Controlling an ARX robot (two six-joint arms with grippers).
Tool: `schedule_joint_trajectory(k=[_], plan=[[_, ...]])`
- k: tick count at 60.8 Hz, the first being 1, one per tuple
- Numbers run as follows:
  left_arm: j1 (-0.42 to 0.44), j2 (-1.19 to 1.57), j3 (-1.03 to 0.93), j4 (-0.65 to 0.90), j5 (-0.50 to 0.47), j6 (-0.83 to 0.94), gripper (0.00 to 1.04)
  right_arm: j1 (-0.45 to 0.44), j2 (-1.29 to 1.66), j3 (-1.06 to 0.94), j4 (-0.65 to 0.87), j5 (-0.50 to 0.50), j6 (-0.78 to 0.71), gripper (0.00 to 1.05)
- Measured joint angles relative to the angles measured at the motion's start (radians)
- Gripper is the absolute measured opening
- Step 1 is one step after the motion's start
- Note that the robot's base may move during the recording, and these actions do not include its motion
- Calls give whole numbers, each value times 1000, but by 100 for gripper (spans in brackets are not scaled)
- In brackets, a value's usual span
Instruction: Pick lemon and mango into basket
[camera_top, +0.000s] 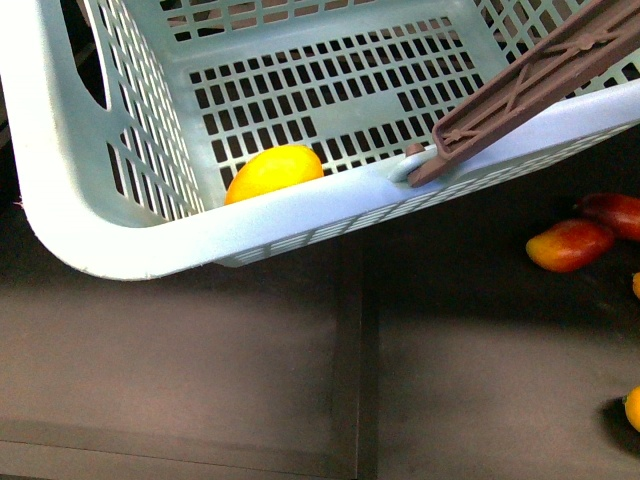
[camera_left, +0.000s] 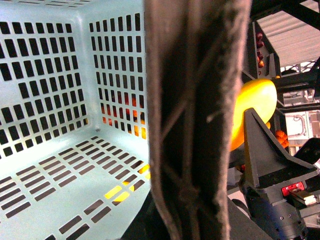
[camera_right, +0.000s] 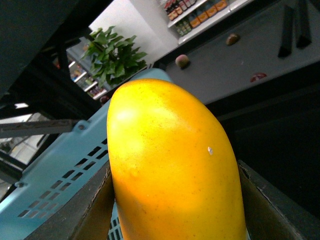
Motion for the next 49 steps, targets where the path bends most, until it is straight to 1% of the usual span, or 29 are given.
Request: schedule_joint_trajectory(k=[8, 12, 16, 17, 21, 24, 28, 33, 38, 49], plan=[[0, 0, 0, 0, 0, 0, 6, 89, 64, 55, 8, 39, -27, 60], [0, 0, 0, 0, 0, 0, 6, 138, 95, 75, -12, 76, -52, 60], [0, 0, 0, 0, 0, 0, 6, 174, 111, 77, -22, 84, -77, 61], [0, 0, 0, 0, 0, 0, 6, 185, 114, 77, -24, 85, -81, 67], [0, 0, 0, 0, 0, 0, 6, 200, 117, 77, -24, 89, -86, 81], [0, 0, 0, 0, 0, 0, 6, 200, 117, 77, -29, 95, -88, 89], [0, 0, 0, 0, 0, 0, 6, 196, 113, 77, -42, 101, -93, 97], [0, 0, 0, 0, 0, 4, 6, 178, 94, 73, -70, 92, -113, 96], [0, 1, 0, 0, 0, 0, 6, 146, 54, 56, -108, 58, -140, 96], [0, 1, 0, -1, -6, -1, 6, 24, -105, -8, -233, -9, -217, 96]])
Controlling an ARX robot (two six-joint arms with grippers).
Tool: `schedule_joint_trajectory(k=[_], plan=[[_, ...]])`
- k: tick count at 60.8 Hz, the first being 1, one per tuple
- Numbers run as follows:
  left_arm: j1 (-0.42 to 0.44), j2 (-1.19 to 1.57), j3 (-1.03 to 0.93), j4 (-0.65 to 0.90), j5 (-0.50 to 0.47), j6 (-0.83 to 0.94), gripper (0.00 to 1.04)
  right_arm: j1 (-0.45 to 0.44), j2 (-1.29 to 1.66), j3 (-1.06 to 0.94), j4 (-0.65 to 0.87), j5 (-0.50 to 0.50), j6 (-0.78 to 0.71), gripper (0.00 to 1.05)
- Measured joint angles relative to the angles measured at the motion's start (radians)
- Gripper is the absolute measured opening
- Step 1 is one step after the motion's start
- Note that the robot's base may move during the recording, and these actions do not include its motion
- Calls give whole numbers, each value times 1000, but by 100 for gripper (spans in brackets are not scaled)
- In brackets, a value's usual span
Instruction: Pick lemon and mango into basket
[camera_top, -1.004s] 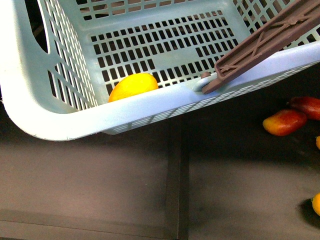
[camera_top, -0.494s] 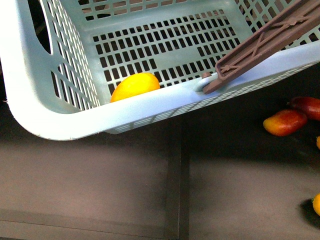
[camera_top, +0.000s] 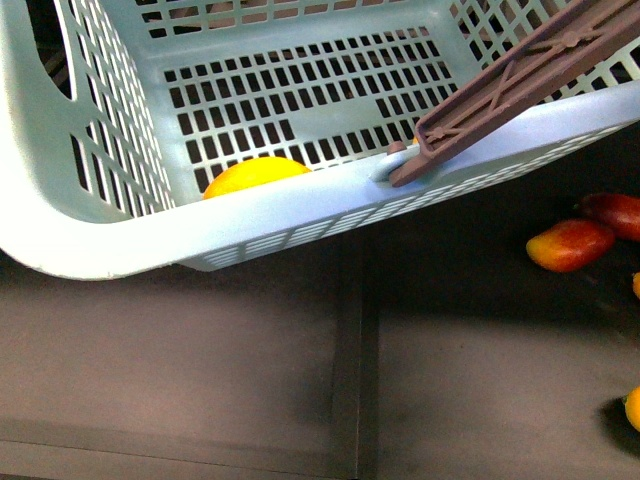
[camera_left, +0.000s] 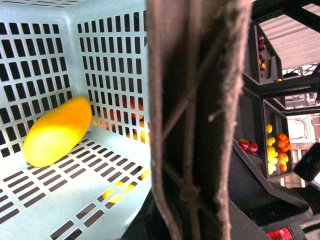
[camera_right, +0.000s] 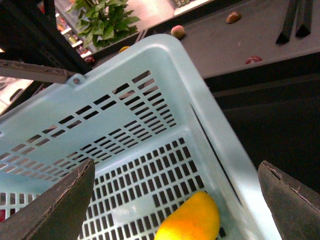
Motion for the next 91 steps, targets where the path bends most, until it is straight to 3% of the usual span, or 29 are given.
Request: schedule_joint_trajectory(k=[12, 15, 22, 44, 91], plan=[[-1, 0, 0, 0, 10, 0, 6, -114, -222, -105, -112, 16, -89, 95], [-2, 0, 0, 0, 11, 0, 6, -113, -275, -171, -14, 122, -170, 86], [-1, 0, 0, 0, 11, -1, 6, -80, -354, -285, 105, 257, -293, 69], [0, 0, 0, 0, 3, 2, 6, -45, -521, -535, 161, 267, -380, 2], [0, 0, 0, 0, 6, 1, 6, -44, -855, -711, 6, 269, -385, 2]])
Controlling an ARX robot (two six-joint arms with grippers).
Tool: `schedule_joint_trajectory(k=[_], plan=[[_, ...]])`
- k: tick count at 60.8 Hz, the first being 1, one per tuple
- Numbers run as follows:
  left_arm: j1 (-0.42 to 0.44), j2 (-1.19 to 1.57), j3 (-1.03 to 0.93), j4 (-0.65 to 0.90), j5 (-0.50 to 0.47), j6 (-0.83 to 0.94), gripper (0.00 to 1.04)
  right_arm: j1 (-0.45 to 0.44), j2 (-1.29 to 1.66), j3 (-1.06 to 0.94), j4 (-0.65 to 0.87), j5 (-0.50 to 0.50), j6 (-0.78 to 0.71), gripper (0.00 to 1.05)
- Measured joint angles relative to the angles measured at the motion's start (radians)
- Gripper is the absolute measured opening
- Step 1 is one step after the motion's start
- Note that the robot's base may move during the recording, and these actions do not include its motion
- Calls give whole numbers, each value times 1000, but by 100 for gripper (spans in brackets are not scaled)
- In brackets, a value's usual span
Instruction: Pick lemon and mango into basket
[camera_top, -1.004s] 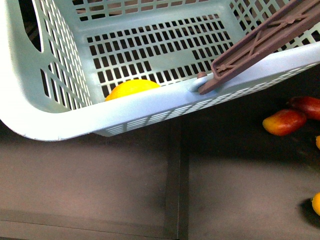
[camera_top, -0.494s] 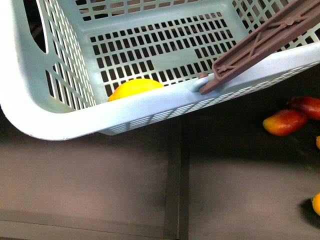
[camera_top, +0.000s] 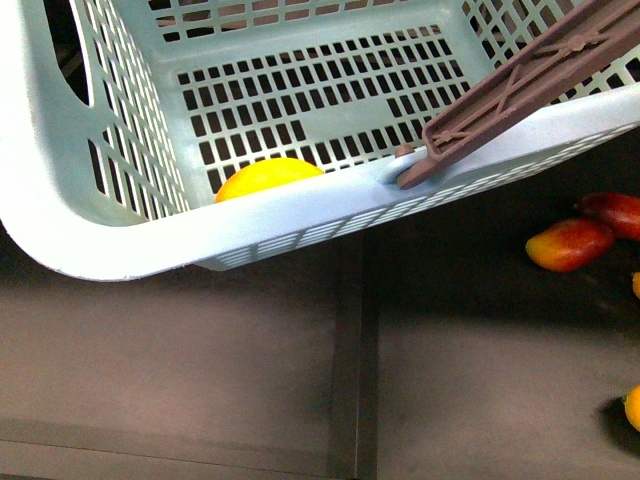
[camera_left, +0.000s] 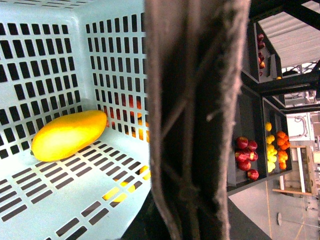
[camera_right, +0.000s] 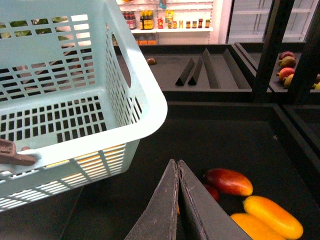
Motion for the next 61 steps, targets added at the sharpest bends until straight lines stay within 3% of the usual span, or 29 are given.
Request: schedule_joint_trajectory(k=[41, 47, 61], plan=[[0, 0, 0, 0, -3, 0, 6, 2, -206, -21, -160, 1, 0, 2], [0, 0, 0, 0, -3, 0, 6, 2, -356, -21, -332, 1, 0, 2], [0, 0, 0, 0, -2, -2, 6, 2, -383, -21, -342, 1, 0, 2]])
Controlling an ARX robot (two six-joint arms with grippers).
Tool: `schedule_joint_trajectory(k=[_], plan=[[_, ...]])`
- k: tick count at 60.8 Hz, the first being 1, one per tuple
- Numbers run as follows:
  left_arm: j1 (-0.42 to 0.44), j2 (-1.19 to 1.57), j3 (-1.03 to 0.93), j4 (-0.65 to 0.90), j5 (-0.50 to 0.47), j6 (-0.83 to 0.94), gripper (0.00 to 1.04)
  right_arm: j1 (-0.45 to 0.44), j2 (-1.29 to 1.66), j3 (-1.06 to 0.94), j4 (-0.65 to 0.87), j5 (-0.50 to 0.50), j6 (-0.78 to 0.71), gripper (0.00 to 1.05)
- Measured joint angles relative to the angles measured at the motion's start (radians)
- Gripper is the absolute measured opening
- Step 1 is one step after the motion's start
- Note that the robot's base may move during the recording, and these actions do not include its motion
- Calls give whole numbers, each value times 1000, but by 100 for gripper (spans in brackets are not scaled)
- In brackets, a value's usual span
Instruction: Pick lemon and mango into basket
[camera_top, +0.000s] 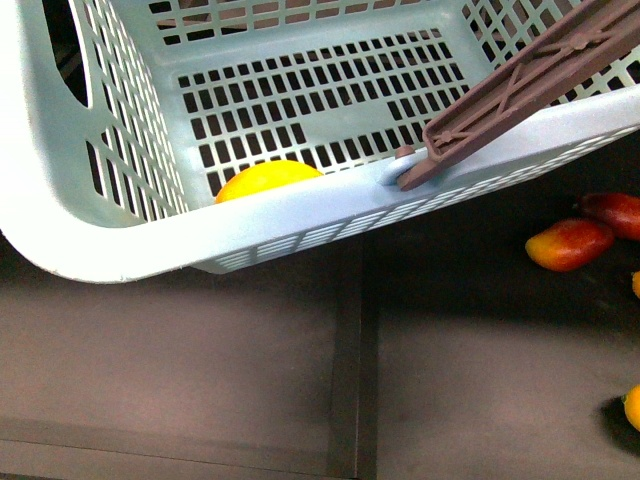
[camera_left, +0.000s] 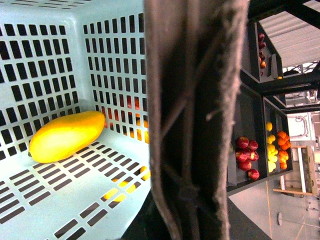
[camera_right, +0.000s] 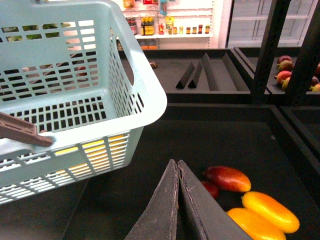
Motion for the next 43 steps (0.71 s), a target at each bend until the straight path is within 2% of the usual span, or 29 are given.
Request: schedule_joint_trajectory(k=[4, 10, 37, 39, 43], plan=[[0, 0, 0, 0, 0, 0, 6, 0, 0, 0, 0, 0, -1, 5], [0, 0, 0, 0, -1, 1, 6, 0, 0, 0, 0, 0, -1, 24], [0, 0, 0, 0, -1, 2, 6, 0, 0, 0, 0, 0, -1, 95], [0, 0, 0, 0, -1, 1, 6, 0, 0, 0, 0, 0, -1, 98], [0, 0, 0, 0, 0, 1, 6, 0, 0, 0, 0, 0, -1, 96]])
